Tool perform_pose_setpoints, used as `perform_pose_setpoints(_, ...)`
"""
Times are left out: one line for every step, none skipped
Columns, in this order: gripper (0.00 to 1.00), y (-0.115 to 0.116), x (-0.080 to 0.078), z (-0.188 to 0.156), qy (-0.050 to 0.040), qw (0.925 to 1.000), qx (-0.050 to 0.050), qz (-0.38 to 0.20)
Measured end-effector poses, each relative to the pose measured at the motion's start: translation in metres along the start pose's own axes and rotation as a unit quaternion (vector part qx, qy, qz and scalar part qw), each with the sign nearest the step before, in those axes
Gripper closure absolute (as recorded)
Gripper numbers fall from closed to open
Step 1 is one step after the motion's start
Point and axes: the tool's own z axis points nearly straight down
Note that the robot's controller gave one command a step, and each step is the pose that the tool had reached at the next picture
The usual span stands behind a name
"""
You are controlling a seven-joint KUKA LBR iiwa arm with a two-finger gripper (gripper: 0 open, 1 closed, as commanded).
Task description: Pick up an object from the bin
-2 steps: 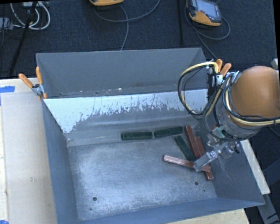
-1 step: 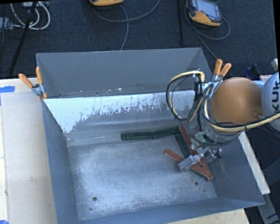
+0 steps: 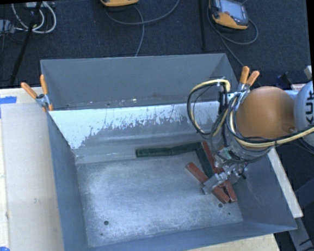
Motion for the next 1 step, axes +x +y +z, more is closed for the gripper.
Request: perform_pose_setpoints(1.0,-0.0249,0.0175,-0.1362,0.0055,0.9999,0.005,0.008)
